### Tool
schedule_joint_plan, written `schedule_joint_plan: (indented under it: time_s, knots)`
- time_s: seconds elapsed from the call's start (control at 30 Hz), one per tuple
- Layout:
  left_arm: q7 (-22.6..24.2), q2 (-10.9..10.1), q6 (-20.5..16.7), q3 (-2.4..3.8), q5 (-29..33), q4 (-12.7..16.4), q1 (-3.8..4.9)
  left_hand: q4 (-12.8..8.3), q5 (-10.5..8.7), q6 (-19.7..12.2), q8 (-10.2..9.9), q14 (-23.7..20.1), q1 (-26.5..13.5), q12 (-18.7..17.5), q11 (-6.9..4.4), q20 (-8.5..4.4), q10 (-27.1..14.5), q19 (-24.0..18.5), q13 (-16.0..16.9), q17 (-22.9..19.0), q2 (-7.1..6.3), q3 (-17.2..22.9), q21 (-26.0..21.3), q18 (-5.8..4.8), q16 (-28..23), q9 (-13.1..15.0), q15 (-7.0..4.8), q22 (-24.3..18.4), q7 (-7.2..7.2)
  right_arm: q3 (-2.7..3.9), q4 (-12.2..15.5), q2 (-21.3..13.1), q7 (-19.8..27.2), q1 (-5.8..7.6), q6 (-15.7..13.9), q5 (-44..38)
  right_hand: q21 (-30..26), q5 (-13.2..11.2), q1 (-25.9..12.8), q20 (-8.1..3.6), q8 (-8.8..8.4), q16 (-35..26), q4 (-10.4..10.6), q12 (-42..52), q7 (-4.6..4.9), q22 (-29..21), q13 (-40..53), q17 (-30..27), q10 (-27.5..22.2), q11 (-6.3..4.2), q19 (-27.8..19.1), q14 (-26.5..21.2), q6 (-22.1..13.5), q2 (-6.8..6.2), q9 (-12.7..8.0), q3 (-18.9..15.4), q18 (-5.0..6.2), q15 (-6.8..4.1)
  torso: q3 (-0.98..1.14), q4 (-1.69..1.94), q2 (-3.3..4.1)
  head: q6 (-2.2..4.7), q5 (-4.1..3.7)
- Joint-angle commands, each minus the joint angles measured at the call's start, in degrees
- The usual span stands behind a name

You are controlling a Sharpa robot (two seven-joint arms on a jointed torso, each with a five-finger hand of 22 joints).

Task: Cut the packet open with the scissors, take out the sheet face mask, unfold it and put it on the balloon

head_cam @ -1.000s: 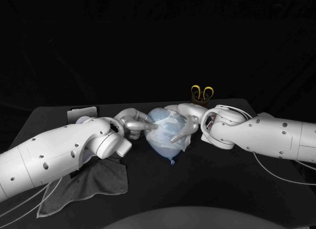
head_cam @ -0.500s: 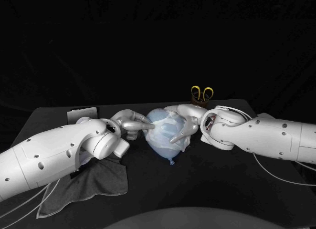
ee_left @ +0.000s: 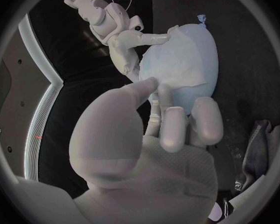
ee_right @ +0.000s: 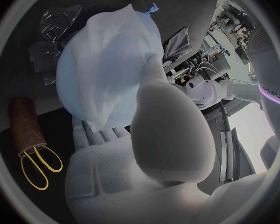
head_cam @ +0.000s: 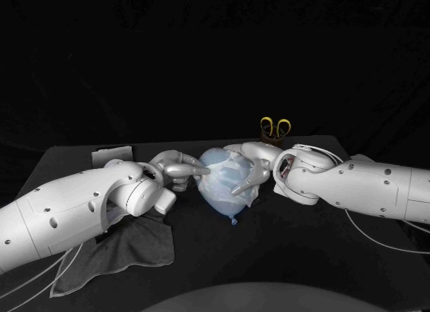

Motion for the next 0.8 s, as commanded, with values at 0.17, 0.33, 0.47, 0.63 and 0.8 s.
schedule_joint_plan:
  time_s: [0.17, 0.33, 0.47, 0.63, 0.8]
  knots:
    - [-0.35, -0.23, -0.23, 0.28, 4.05, -0.64, 0.21, 0.09, -0.32, -0.72, -0.53, 0.2, -0.77, 0.24, -0.04, -0.02, -0.53, -0.57, 0.08, 0.12, -0.05, -0.63, -0.54, 0.39, 0.24, 2.82, -0.16, -0.32, 0.0, -0.63, -0.05, -0.05, -1.07, -0.79, 3.6, -0.8, 0.16, 0.09, 0.03, 0.04, 0.31, -0.09, 0.01, 0.29, 8.77, 0.01, 0.06, -0.07, 0.37, 0.11, 0.47, -0.04, 0.43, 0.59, 0.07, 0.23, 0.67, 0.09, 0.03, -0.01, -0.02, -0.04, -0.13]
    - [-0.8, -0.28, 0.63, 0.35, 4.71, -0.93, 0.24, 0.25, -0.31, -0.99, -0.75, 0.16, -1.25, 0.37, 0.04, 0.0, -0.72, -0.66, 0.13, 0.19, -0.5, -1.27, -0.66, 0.42, 0.27, 2.83, -0.11, -0.45, 0.09, -0.64, -0.03, -0.1, -1.08, -0.81, 3.59, -0.81, 0.16, 0.09, 0.03, 0.04, 0.31, -0.09, 0.01, 0.29, 8.77, 0.01, 0.06, -0.07, 0.37, 0.11, 0.47, -0.04, 0.43, 0.59, 0.07, 0.23, 0.67, 0.09, 0.01, -0.02, 0.02, -0.03, -0.22]
    - [-0.88, -0.28, 1.0, 0.39, 5.0, -1.01, 0.26, 0.31, -0.31, -1.02, -0.78, 0.11, -1.38, 0.42, 0.05, 0.01, -0.74, -0.69, 0.15, -0.02, -0.58, -1.42, -0.69, 0.43, 0.26, 2.84, -0.09, -0.49, 0.1, -0.64, -0.02, -0.14, -1.09, -0.81, 3.58, -0.82, 0.16, 0.09, 0.03, 0.04, 0.31, -0.09, 0.01, 0.29, 8.77, 0.01, 0.06, -0.07, 0.37, 0.11, 0.47, -0.04, 0.43, 0.59, 0.07, 0.23, 0.67, 0.09, 0.0, 0.0, 0.02, -0.05, -0.25]
    - [-0.68, -0.29, 1.42, 0.52, 5.42, -0.99, 0.28, -0.14, -0.27, -0.52, -0.67, -0.06, -0.26, 0.55, -0.19, 0.01, -0.99, -0.75, 0.21, -0.73, 0.63, -0.64, -0.79, 0.46, 0.25, 2.98, -0.25, -0.59, -0.12, -0.64, -0.02, -0.12, -1.09, -0.82, 3.58, -0.82, 0.16, 0.09, 0.03, 0.04, 0.31, -0.09, 0.01, 0.29, 8.77, 0.01, 0.06, -0.07, 0.37, 0.11, 0.47, -0.04, 0.43, 0.59, 0.07, 0.23, 0.67, 0.09, -0.01, 0.0, 0.02, -0.09, -0.21]
    - [-0.43, -0.15, 1.53, 0.79, 6.06, -1.14, 0.46, -0.46, -0.28, -0.57, -0.74, -0.06, 0.17, 0.51, -0.17, -0.01, -1.16, -0.83, 0.18, -0.65, 0.96, -0.21, -0.87, 0.49, 0.27, 3.02, -0.27, -0.7, 0.04, -0.64, -0.04, -0.05, -1.08, -0.85, 3.55, -0.82, 0.16, 0.09, 0.03, 0.04, 0.31, -0.09, 0.01, 0.29, 8.77, 0.01, 0.06, -0.07, 0.37, 0.11, 0.47, -0.04, 0.43, 0.59, 0.07, 0.23, 0.67, 0.09, 0.0, 0.01, 0.02, -0.08, -0.16]
